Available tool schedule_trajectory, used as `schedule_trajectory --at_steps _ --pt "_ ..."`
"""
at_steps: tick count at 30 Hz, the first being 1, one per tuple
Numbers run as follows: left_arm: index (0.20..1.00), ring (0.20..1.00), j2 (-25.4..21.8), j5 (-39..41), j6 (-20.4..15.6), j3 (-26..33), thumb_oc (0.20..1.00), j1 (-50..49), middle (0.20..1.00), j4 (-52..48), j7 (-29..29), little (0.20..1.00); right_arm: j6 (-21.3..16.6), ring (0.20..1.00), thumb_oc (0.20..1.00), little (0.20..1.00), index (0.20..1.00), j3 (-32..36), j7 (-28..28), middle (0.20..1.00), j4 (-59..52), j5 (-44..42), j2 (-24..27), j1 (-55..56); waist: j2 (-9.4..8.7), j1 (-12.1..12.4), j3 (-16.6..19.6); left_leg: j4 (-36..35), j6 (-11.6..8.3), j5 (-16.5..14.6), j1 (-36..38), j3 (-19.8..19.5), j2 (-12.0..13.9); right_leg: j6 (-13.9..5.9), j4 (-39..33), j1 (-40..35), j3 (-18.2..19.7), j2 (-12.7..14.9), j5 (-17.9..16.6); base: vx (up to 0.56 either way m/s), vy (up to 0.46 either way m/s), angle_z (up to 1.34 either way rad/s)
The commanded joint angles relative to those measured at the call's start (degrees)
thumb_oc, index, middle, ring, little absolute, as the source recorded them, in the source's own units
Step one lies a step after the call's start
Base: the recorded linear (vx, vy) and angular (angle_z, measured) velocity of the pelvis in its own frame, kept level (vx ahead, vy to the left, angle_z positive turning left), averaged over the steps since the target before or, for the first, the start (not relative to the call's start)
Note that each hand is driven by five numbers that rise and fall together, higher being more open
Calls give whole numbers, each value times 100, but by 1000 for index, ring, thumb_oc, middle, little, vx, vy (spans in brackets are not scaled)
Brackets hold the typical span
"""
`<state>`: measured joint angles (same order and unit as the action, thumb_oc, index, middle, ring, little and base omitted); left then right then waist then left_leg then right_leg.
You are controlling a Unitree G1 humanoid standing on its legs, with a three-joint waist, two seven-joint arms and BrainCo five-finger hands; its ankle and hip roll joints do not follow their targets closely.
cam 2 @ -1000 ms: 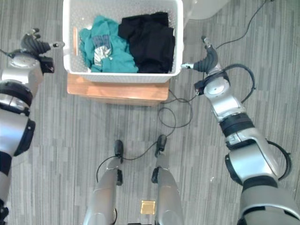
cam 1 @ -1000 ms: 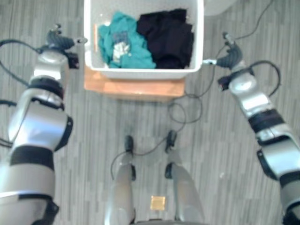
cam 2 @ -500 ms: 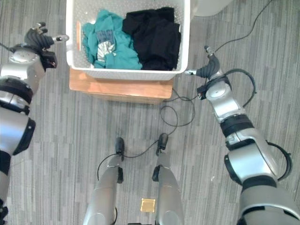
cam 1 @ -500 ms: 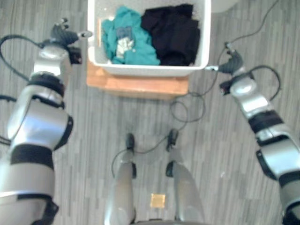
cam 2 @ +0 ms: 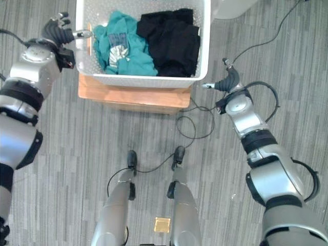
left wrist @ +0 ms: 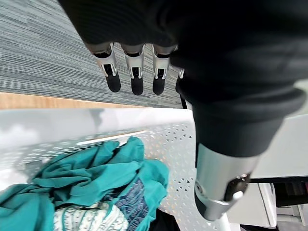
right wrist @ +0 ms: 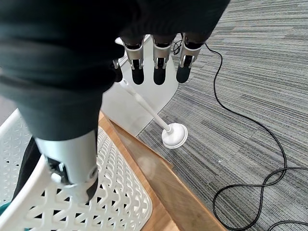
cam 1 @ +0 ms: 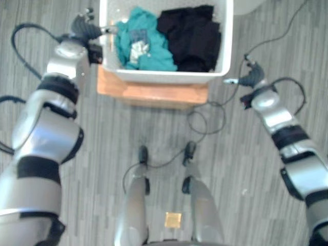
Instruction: Grab the laundry basket,head to the washer,open it,put in the laundry and shut it.
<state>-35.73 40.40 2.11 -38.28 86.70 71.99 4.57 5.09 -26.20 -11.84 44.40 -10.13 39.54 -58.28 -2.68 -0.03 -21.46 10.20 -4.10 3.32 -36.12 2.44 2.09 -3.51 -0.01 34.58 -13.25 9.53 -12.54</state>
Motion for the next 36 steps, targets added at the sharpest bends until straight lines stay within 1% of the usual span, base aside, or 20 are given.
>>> schedule_trajectory --at_steps 1,3,4,8,10,18,19,23,27,28,29,30,31,32,33,36 --pt "1000 1000 13 -568 -101 -16 1000 778 1000 705 -24 1000 -219 1000 1000 1000 1000 -3 -15 1000 -67 -102 362 -57 273 -24 76 203 159 -401 5 107 -105 -580 276 -721 -84 355 543 0 0 0" --pt "1000 1000 3 -715 -90 -40 1000 798 1000 793 -33 1000 -220 1000 1000 1000 1000 -22 12 1000 -112 -83 357 -57 257 -49 75 201 157 -400 -1 113 -96 -580 280 -706 -73 353 538 0 0 0" --pt "1000 1000 -49 -1031 -91 -79 1000 800 1000 930 -38 1000 -265 1000 1000 1000 1000 -17 28 1000 -275 -35 323 -11 223 -106 77 195 152 -393 -33 140 -78 -578 290 -654 -54 346 519 -19 -2 -4" --pt "1000 1000 -48 -1210 -90 -103 1000 819 1000 1006 8 1000 -301 1000 1000 1000 1000 10 17 1000 -403 -1 301 39 186 -162 84 193 154 -391 -57 158 -68 -585 289 -603 -13 333 495 -6 -1 -1" --pt "1000 1000 -74 -1493 -81 -111 1000 843 1000 1124 119 1000 -365 1000 1000 1000 1000 59 12 1000 -615 37 284 142 144 -240 79 184 157 -391 -71 174 -45 -602 282 -561 30 325 475 0 0 0" --pt "1000 1000 66 -1419 -127 81 1000 712 1000 1115 173 1000 -384 1000 1000 1000 1000 107 -35 1000 -849 173 297 198 97 -302 82 158 158 -385 -127 154 -28 -594 288 -476 55 314 480 0 0 0" --pt "1000 1000 183 -1413 -133 104 1000 716 1000 1099 188 1000 -380 1000 1000 1000 1000 95 -70 1000 -819 197 307 136 88 -318 63 156 160 -382 -159 147 -31 -598 282 -448 52 314 470 0 0 0" --pt "1000 1000 380 -1376 -161 182 1000 713 1000 1075 254 1000 -387 1000 1000 1000 1000 91 -143 1000 -848 195 300 -26 81 -344 22 184 162 -385 -258 139 -43 -584 285 -355 71 309 468 0 0 0" --pt "1000 1000 433 -1227 -190 283 1000 731 1000 1047 323 1000 -377 1000 1000 1000 1000 85 -176 1000 -942 257 293 -32 75 -371 11 188 159 -389 -304 131 -47 -582 287 -310 87 299 476 0 0 0" --pt "1000 1000 434 -1225 -190 286 1000 724 1000 1044 325 1000 -374 1000 1000 1000 1000 85 -176 1000 -947 258 294 -26 78 -366 8 198 157 -403 -299 133 -41 -581 292 -316 90 293 483 97 -9 2" --pt "1000 1000 466 -1127 -218 360 1000 694 1000 1033 344 1000 -387 1000 1000 1000 1000 106 -193 1000 -1009 280 288 -2 88 -373 42 179 123 -546 -266 56 -23 -628 291 -342 159 256 584 104 -8 1" --pt "1000 1000 494 -1087 -229 442 1000 635 1000 1042 367 1000 -396 1000 1000 1000 1000 143 -197 1000 -1072 292 287 45 80 -396 39 172 126 -547 -286 51 -25 -624 285 -322 169 257 585 0 0 0" --pt "1000 1000 500 -1089 -231 447 1000 627 1000 1036 370 1000 -393 1000 1000 1000 1000 148 -199 1000 -1082 294 293 58 65 -404 4 196 163 -410 -350 116 -47 -576 297 -269 103 297 488 -57 9 -1" --pt "1000 1000 517 -1091 -227 467 1000 599 1000 1042 380 1000 -397 1000 1000 1000 1000 159 -193 1000 -1121 303 302 73 60 -416 4 195 164 -412 -354 113 -48 -574 300 -261 112 299 491 0 0 0" --pt "1000 1000 533 -1089 -218 496 1000 561 1000 1048 392 1000 -400 1000 1000 1000 1000 173 -189 1000 -1169 316 324 94 71 -423 49 169 128 -549 -302 45 -26 -622 291 -293 182 260 591 99 -16 -2" --pt "1000 1000 594 -1096 -228 610 1000 442 1000 1048 442 1000 -441 1000 1000 1000 1000 270 -213 1000 -1319 311 366 208 61 -454 51 167 135 -556 -323 44 -36 -616 306 -269 185 260 604 15 -6 -1"
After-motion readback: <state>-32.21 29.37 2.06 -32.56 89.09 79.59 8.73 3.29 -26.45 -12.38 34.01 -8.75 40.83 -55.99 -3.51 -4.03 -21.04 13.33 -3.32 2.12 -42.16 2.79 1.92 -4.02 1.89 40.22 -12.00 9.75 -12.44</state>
